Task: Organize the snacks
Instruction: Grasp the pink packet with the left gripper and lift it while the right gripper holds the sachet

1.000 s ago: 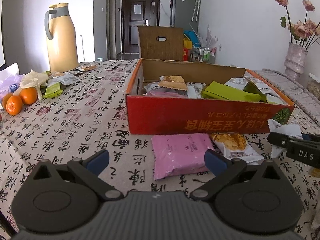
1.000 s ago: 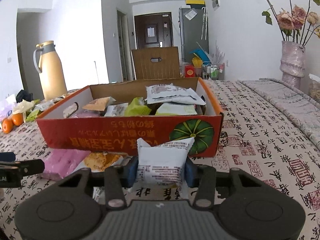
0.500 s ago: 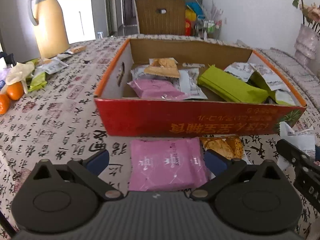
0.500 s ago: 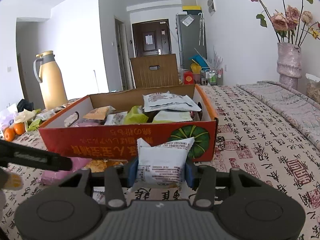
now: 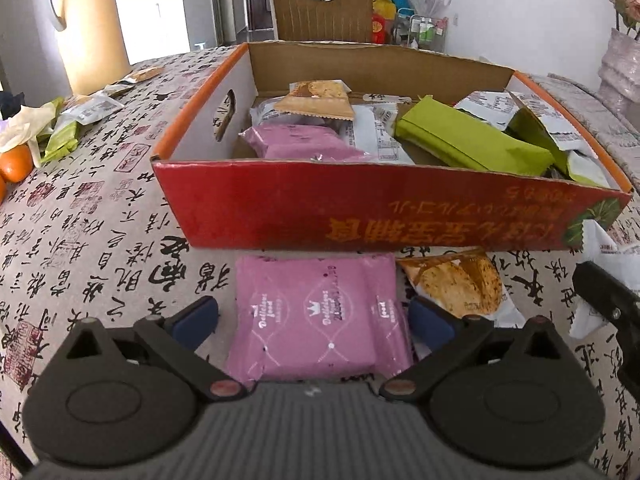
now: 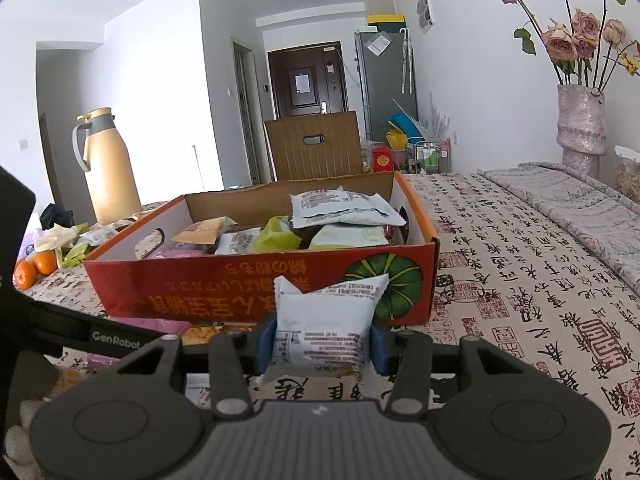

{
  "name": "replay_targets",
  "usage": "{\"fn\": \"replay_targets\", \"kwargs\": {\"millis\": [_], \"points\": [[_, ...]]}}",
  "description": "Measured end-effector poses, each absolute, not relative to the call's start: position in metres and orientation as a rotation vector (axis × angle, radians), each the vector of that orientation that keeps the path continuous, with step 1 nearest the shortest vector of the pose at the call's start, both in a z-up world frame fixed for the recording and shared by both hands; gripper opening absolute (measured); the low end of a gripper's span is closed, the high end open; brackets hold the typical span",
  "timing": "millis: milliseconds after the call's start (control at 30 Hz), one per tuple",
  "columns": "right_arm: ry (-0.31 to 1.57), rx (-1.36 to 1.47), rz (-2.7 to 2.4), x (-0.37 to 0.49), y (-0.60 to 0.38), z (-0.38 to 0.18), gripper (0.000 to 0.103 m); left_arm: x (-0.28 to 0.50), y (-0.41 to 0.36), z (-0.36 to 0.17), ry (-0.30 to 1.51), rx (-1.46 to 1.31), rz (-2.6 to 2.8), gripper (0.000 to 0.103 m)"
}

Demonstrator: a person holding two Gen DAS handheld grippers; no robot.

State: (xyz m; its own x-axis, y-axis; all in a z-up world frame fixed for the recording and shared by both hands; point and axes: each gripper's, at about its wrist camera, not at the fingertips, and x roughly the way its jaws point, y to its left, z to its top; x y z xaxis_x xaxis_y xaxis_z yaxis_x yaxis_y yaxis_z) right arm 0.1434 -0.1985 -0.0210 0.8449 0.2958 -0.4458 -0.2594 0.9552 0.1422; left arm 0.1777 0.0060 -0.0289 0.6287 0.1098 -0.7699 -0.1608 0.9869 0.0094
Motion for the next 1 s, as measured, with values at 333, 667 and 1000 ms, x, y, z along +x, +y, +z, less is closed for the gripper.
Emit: {"fn": "replay_targets", "kwargs": {"millis": [333, 667, 1000], "points": [[0.483, 0.078, 0.294, 0.143, -0.198, -0.021, 0.046, 0.168, 0.007, -0.022, 0.853, -0.047, 0.11, 0.072], [0.473, 0.075, 0.3, 0.142, -0.198, -0.021, 0.046, 0.148, 0.008, -0.016, 0.782, -0.012, 0.1, 0.068], [0.425, 0.037, 0.313, 0.132, -0.193, -0.015, 0.046, 0.12, 0.007, 0.014, 0.649, -0.015, 0.055, 0.068]]}}
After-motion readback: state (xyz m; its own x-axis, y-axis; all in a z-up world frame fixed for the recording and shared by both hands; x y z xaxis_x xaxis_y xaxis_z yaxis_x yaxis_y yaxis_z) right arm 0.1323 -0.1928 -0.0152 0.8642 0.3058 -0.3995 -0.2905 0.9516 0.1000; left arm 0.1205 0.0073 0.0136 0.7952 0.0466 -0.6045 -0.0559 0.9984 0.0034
